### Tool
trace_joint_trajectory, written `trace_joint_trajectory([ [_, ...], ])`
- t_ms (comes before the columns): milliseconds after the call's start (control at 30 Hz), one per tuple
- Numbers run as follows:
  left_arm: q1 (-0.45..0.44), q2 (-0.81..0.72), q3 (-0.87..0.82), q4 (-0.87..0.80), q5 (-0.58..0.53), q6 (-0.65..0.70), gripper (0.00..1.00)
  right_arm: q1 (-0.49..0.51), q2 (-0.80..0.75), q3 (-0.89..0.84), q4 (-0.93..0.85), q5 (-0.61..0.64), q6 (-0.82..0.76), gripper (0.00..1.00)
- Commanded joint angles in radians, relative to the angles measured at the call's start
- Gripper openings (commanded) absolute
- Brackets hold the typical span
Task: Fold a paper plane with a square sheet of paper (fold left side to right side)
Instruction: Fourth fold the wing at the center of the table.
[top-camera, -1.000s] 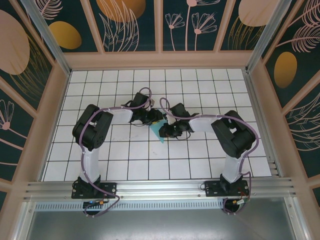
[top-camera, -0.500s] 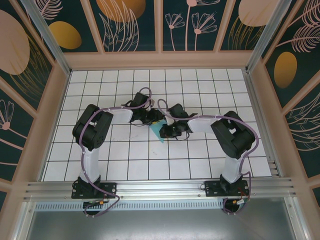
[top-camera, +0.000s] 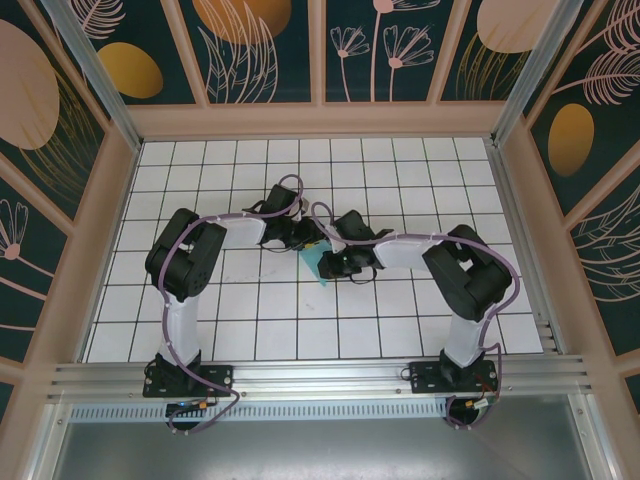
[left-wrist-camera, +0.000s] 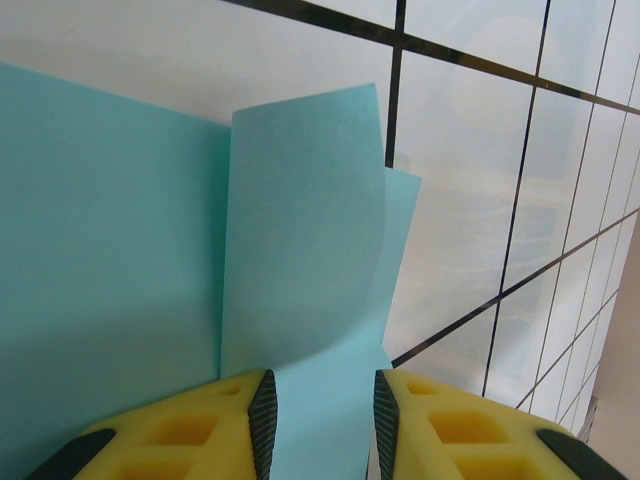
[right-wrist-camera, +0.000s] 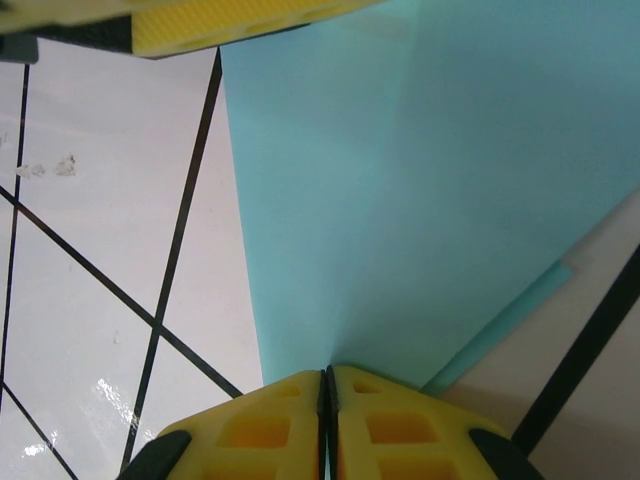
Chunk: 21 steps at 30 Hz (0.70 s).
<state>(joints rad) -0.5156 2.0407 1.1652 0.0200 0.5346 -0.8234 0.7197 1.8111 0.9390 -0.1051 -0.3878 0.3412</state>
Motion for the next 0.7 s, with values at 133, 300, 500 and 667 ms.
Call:
trace_joint_trajectory([
  [133, 0.0, 0.103, -0.035, -0.094, -0.127, 0.037, 0.35, 0.011, -0.085, -0.01, -0.14, -0.019, 0.002, 0.17],
  [300, 0.0, 0.096, -0.036, -0.093, -0.127, 0.039, 0.35, 0.007, -0.156, 0.039, -0.142, -0.041, 0.013, 0.2],
  [500, 0.001, 0.095, -0.036, -0.091, -0.125, 0.04, 0.35, 0.009, -0.149, 0.027, -0.083, -0.136, 0.047, 0.2],
  [667, 0.0, 0.098, -0.035, -0.092, -0.123, 0.04, 0.35, 0.009, -0.083, 0.03, -0.058, -0.158, 0.048, 0.2],
])
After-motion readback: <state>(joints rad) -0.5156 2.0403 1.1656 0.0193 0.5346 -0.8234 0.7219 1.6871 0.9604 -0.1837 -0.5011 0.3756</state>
